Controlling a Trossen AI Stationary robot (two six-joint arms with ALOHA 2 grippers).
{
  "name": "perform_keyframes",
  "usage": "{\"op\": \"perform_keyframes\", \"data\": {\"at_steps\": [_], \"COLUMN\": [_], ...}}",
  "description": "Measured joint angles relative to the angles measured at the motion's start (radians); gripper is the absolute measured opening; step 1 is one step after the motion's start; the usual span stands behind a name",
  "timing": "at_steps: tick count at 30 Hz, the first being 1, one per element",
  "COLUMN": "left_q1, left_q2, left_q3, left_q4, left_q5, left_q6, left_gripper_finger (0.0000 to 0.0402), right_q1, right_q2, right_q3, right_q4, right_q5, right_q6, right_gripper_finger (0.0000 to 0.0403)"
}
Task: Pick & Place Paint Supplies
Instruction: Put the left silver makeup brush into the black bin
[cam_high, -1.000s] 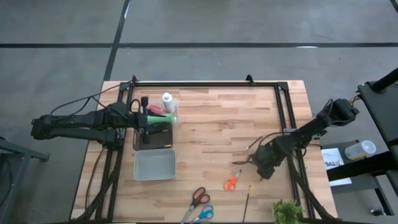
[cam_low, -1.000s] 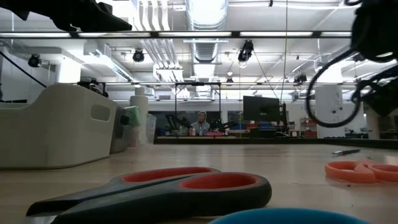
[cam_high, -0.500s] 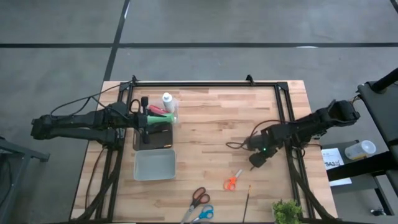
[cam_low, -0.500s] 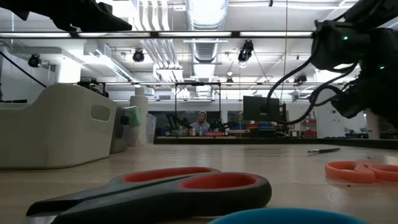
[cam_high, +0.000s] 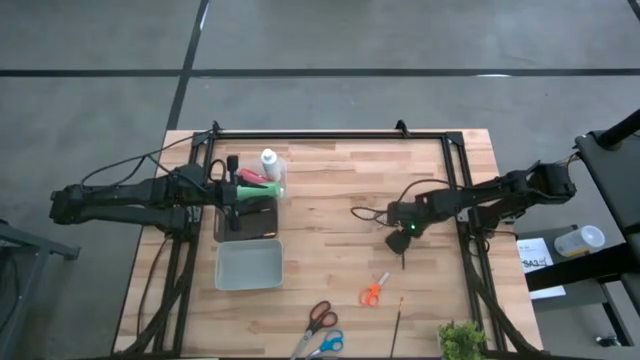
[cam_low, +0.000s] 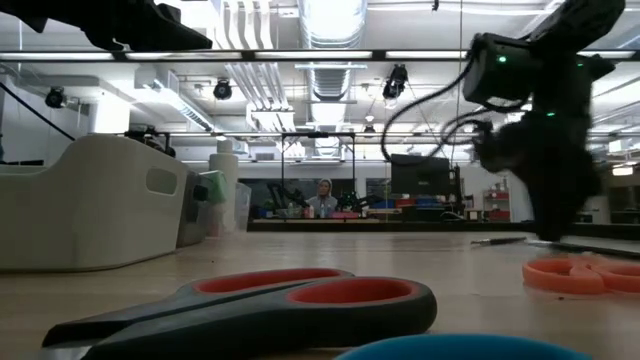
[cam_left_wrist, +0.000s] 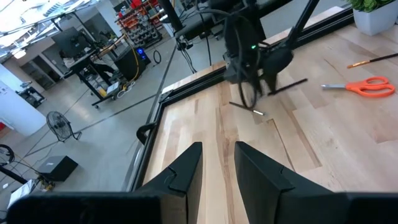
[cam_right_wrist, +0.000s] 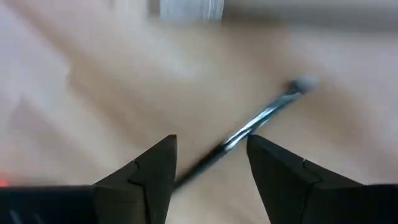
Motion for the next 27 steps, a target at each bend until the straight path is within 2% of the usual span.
{"op": "perform_keyframes", "data": {"at_steps": [5, 9, 16, 27], "left_q1": [0.000, 0.000, 0.000, 0.000], "left_q2": [0.000, 0.000, 0.000, 0.000], "left_q3": [0.000, 0.000, 0.000, 0.000], "left_q4": [0.000, 0.000, 0.000, 0.000], "left_q5": [0.000, 0.000, 0.000, 0.000], "left_q6": [0.000, 0.000, -0.001, -0.001], "left_gripper_finger": [0.0100, 0.0100, 0.0100, 0.0100], "right_q1": [-0.014, -0.017, -0.016, -0.015], "right_q2": [-0.001, -0.001, -0.003, -0.003], "right_q3": [0.056, 0.123, 0.246, 0.329], "right_q4": [0.133, 0.208, 0.215, 0.210], "right_q5": [0.201, 0.284, 0.287, 0.280], "right_q6": [-0.132, -0.247, -0.415, -0.486], "right_gripper_finger": [0.0196, 0.0196, 0.0196, 0.0196]}}
